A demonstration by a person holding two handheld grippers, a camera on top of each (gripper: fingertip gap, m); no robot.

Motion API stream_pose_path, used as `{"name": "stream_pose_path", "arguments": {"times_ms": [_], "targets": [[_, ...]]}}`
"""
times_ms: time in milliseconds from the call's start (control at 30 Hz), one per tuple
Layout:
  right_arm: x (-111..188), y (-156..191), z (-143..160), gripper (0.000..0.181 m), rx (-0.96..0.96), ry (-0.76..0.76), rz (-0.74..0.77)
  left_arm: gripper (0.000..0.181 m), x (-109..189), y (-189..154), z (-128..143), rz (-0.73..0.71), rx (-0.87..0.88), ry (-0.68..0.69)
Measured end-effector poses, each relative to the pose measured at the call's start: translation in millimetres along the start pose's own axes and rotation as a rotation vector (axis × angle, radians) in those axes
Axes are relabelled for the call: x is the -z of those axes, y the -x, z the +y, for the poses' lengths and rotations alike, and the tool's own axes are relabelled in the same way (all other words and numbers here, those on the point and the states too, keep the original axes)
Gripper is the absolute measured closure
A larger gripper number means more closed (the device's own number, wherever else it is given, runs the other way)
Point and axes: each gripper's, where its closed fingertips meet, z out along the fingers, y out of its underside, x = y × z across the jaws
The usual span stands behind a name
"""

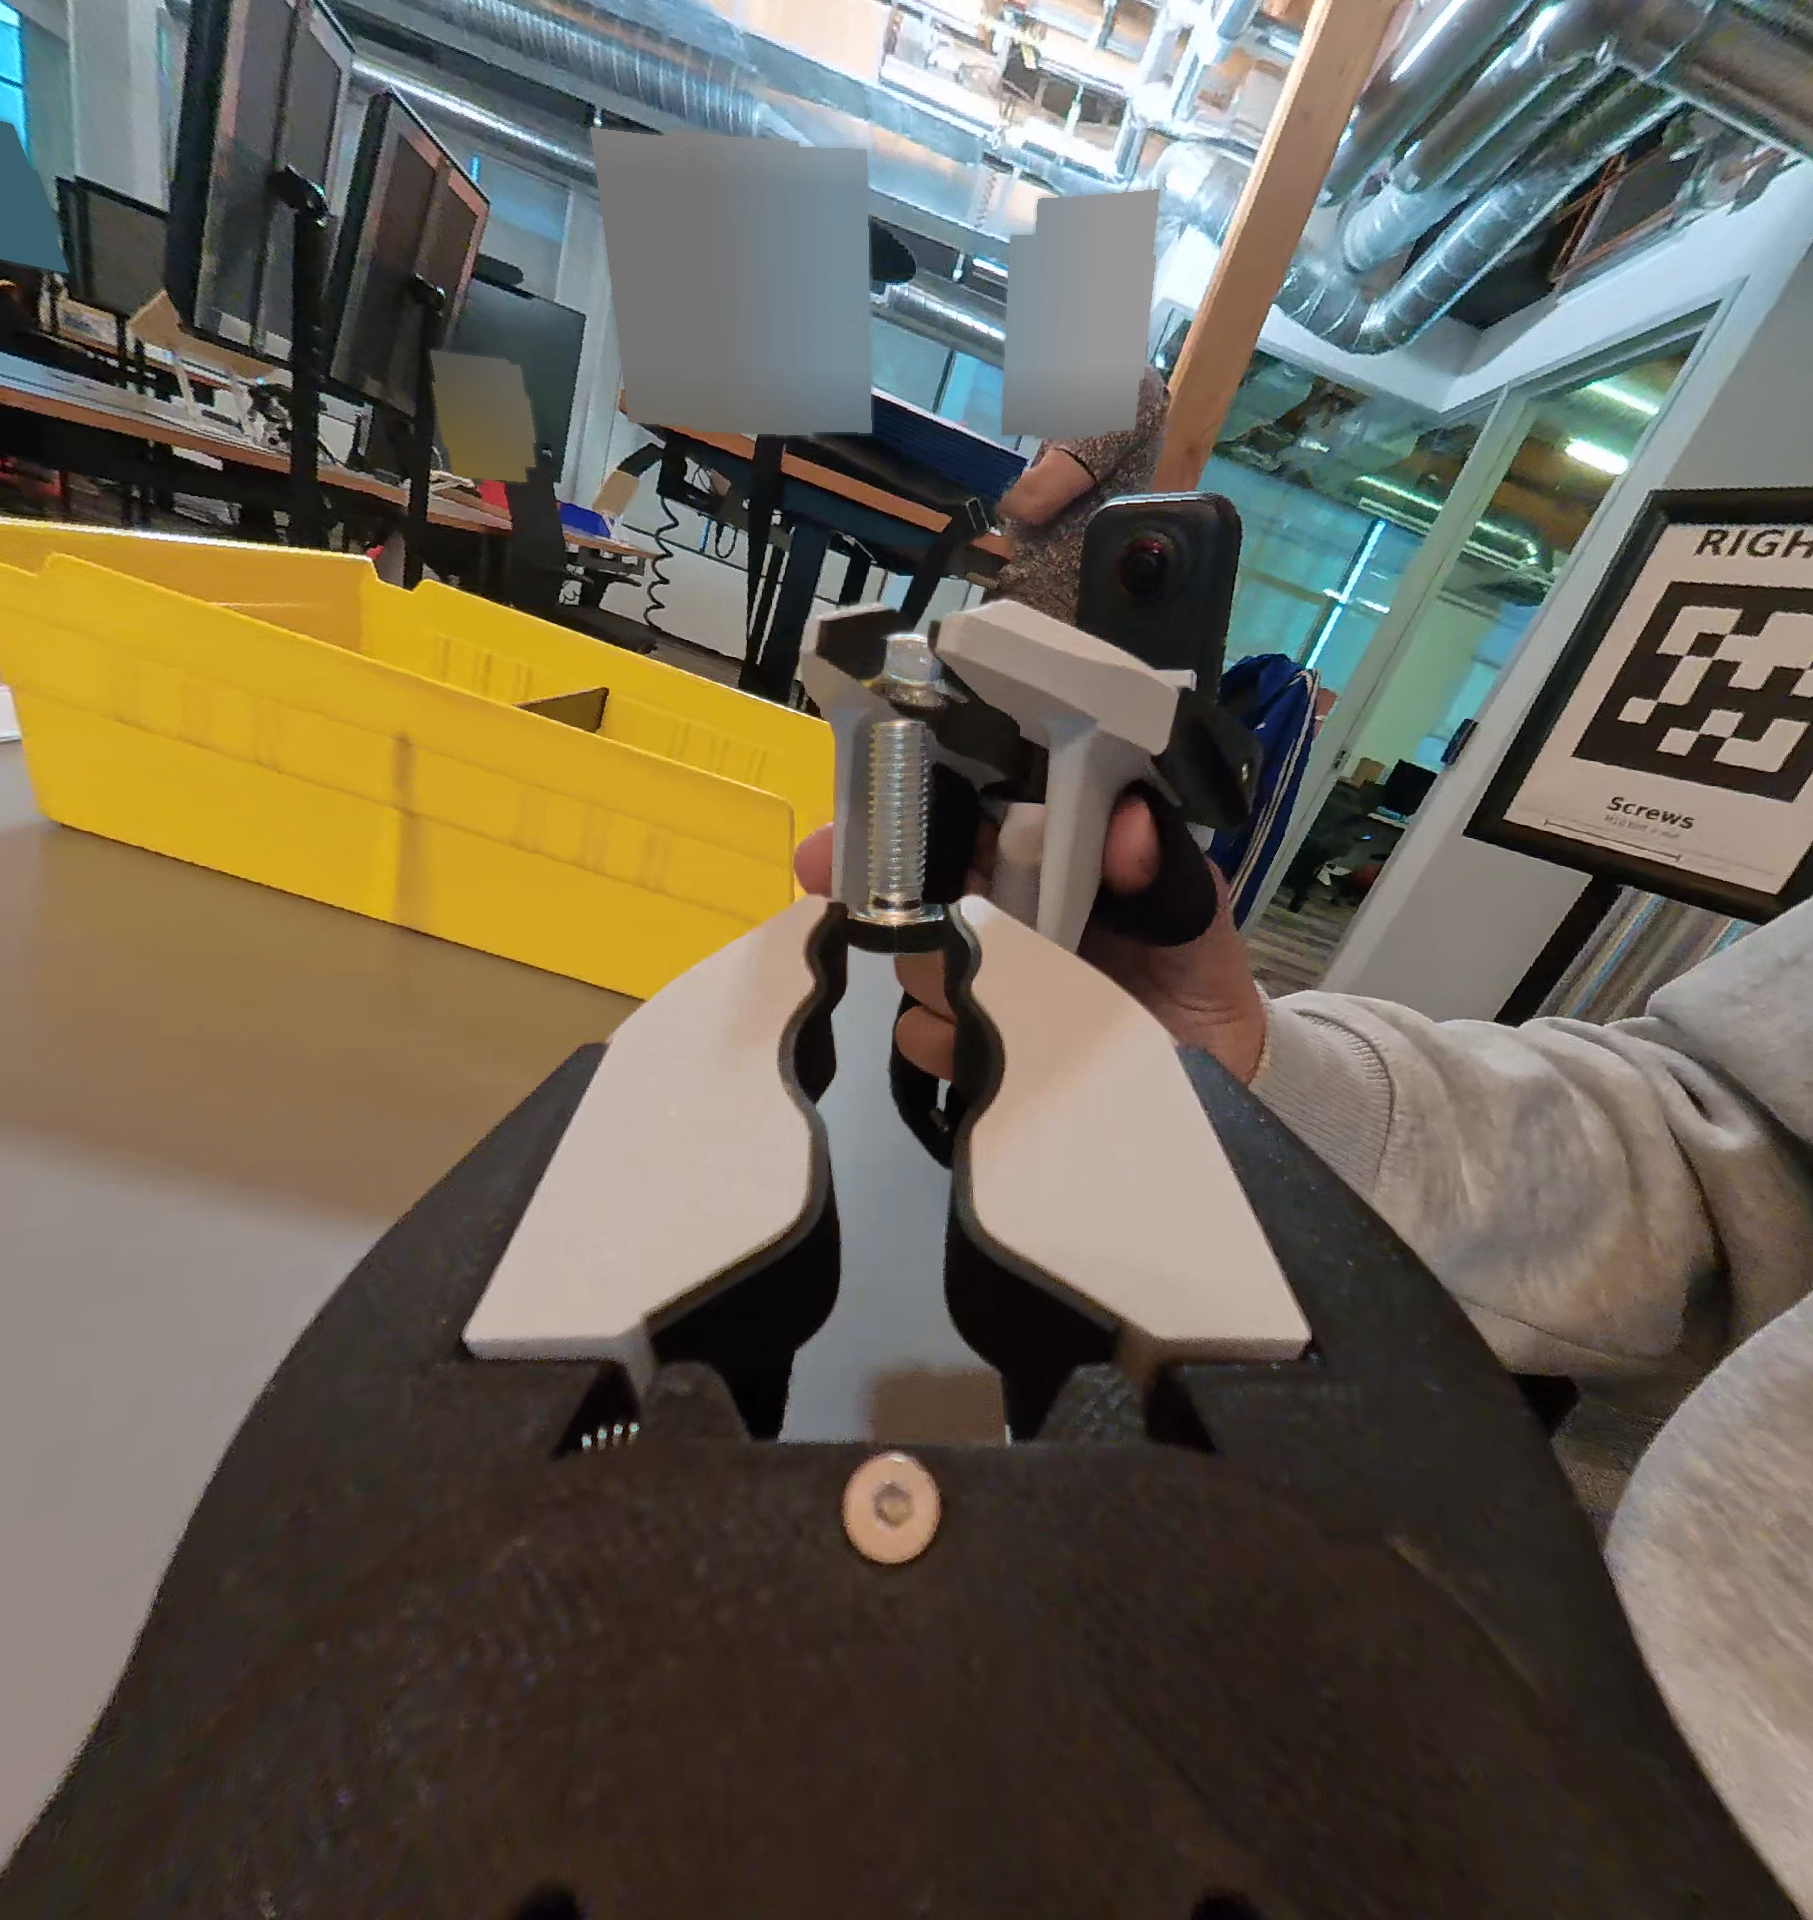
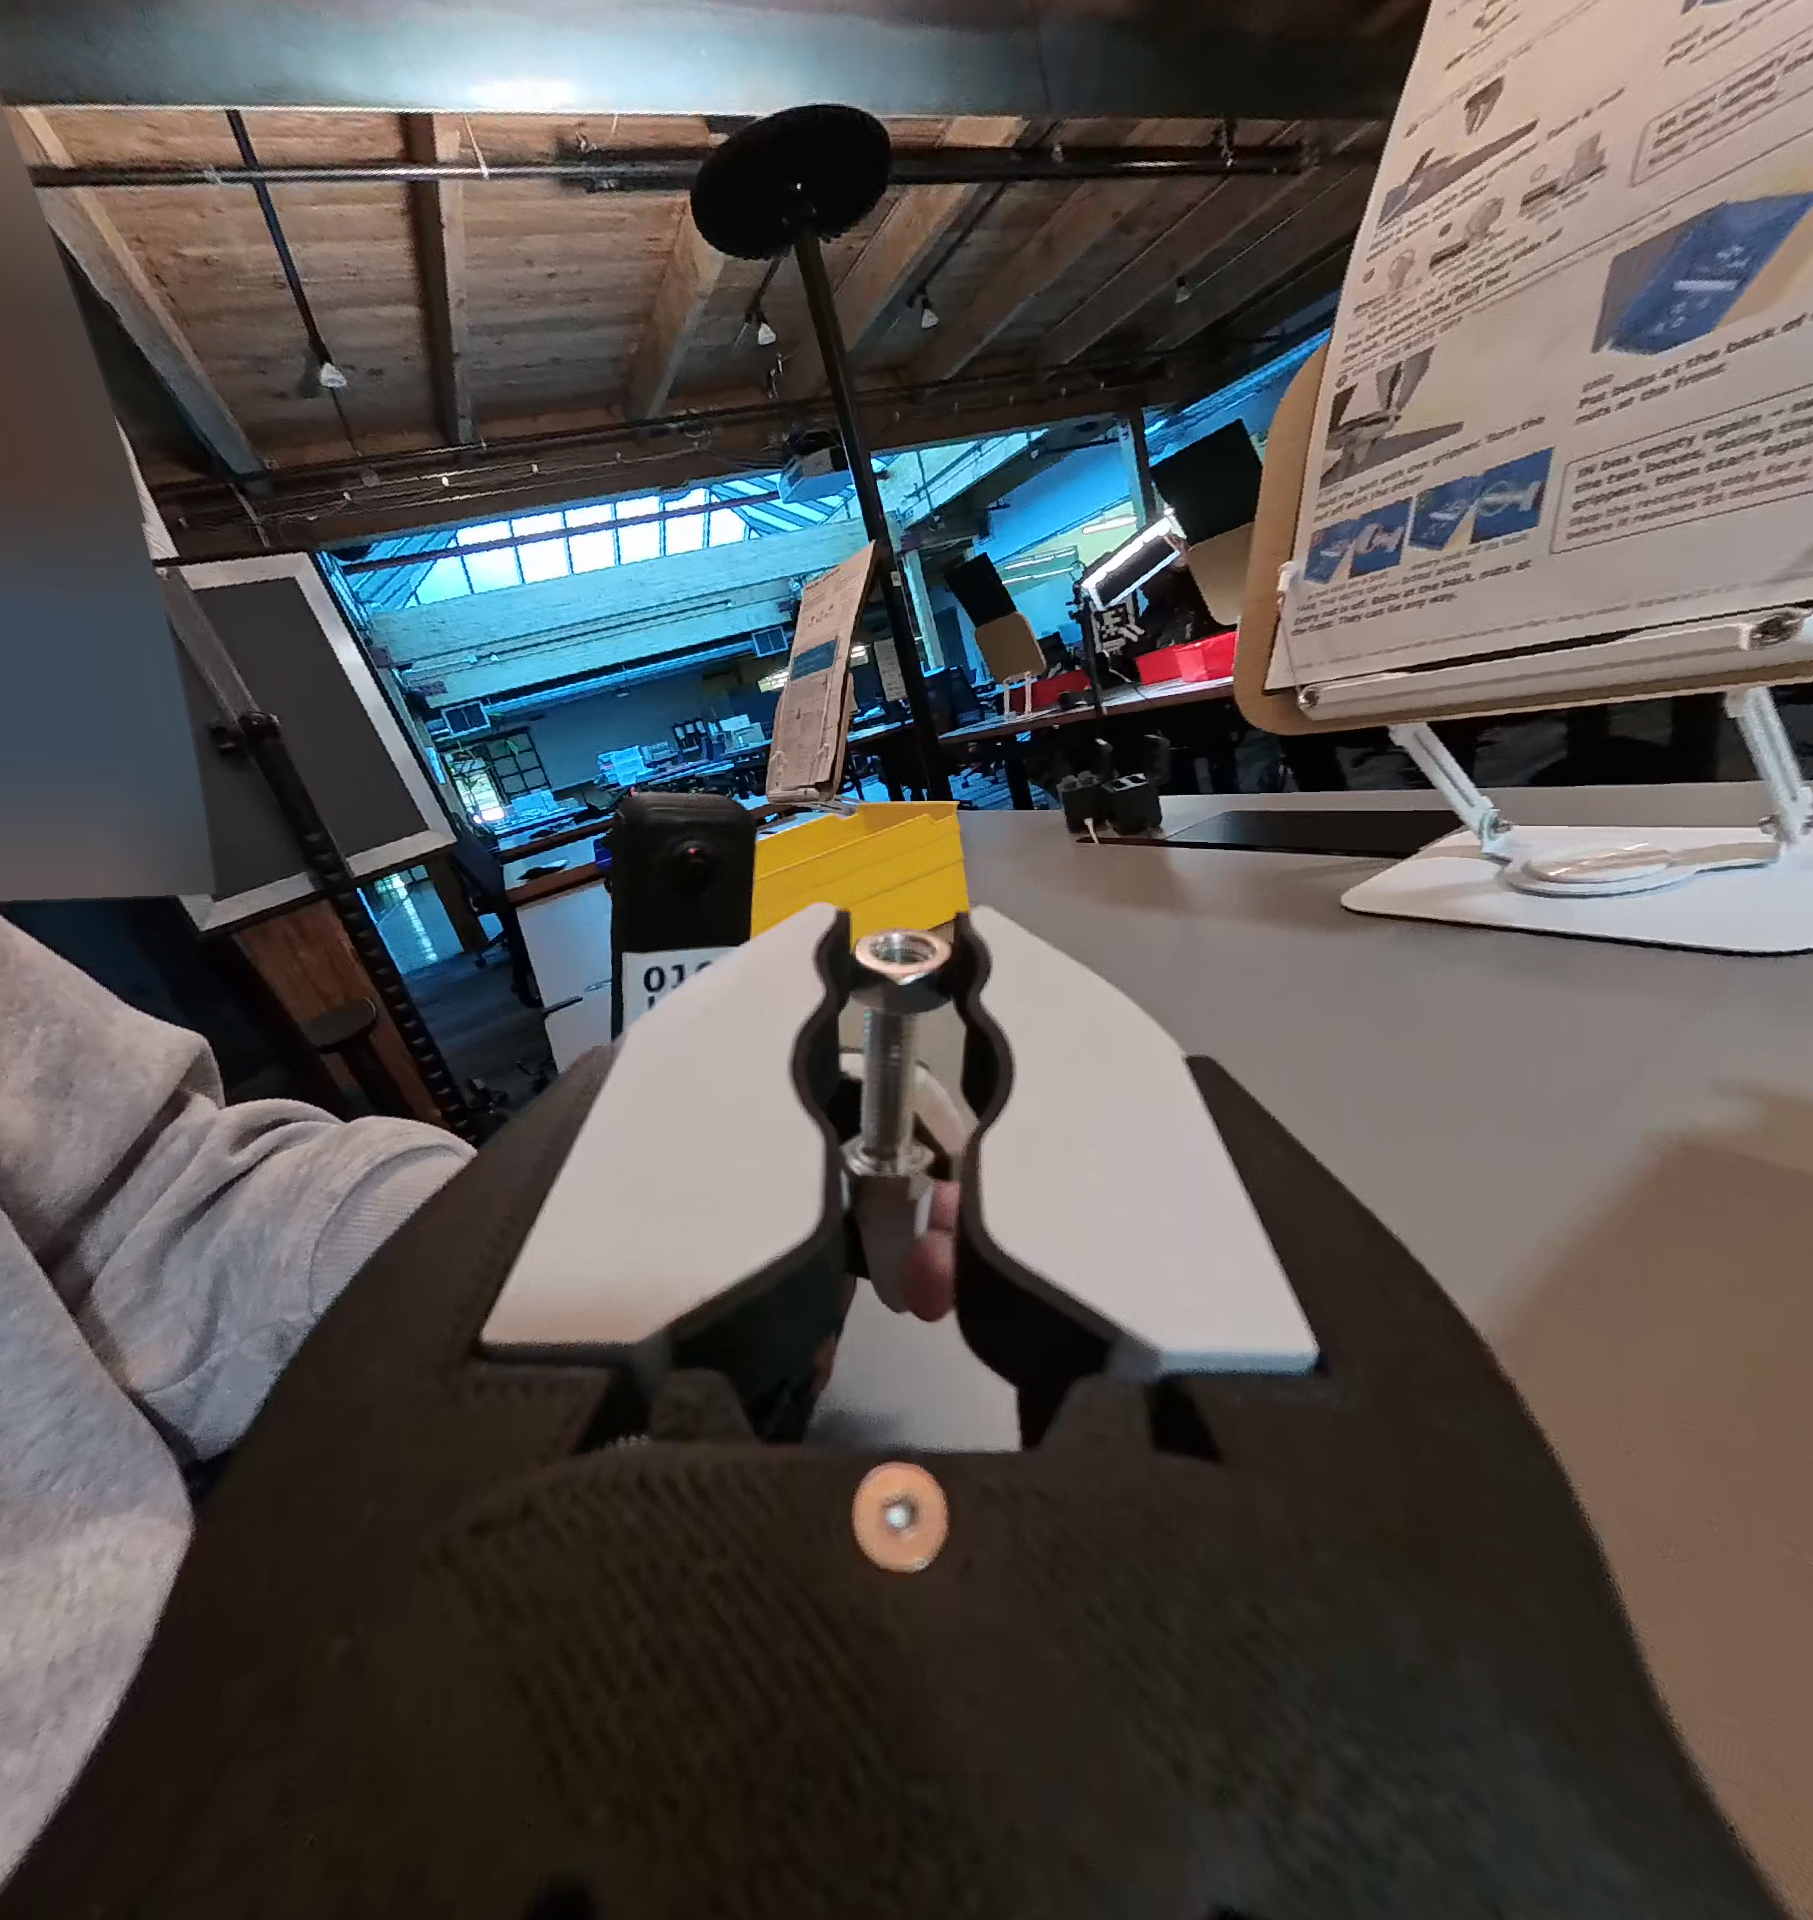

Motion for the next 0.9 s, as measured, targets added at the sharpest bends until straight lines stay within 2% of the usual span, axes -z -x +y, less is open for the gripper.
{"name": "stream_pose_path", "arguments": {"times_ms": [167,233,333,433,533,600,767,900], "targets": [[4.9,-8.9,-6.0,0.163,0.024,-0.007,0.071,0.163,1.4,6.8,0.3,-0.034,0.008,0.003],[12.1,-15.6,-18.5,0.163,0.064,-0.034,0.133,0.163,1.7,8.0,1.2,-0.043,-0.004,0.011],[39.5,-35.0,-49.8,0.163,0.181,-0.082,0.276,0.163,1.4,8.3,1.7,-0.048,-0.007,0.014],[83.1,-69.9,-72.5,0.163,0.306,-0.063,0.488,0.163,0.9,9.7,3.1,-0.054,-0.002,0.017],[127.4,-113.3,-67.1,0.163,0.417,0.072,0.696,0.163,0.6,10.9,3.2,-0.06,0.001,0.018],[144.1,-132.9,-60.7,0.163,0.394,0.132,0.765,0.163,1.3,11.7,4.0,-0.064,-0.002,0.022],[152.8,-159.8,-41.6,0.163,0.388,0.286,0.819,0.163,8.1,11.8,4.6,-0.085,-0.005,0.023],[146.4,-171.1,-37.1,0.163,0.371,0.356,0.804,0.163,20.7,12.2,4.2,-0.127,-0.043,0.03]]}}
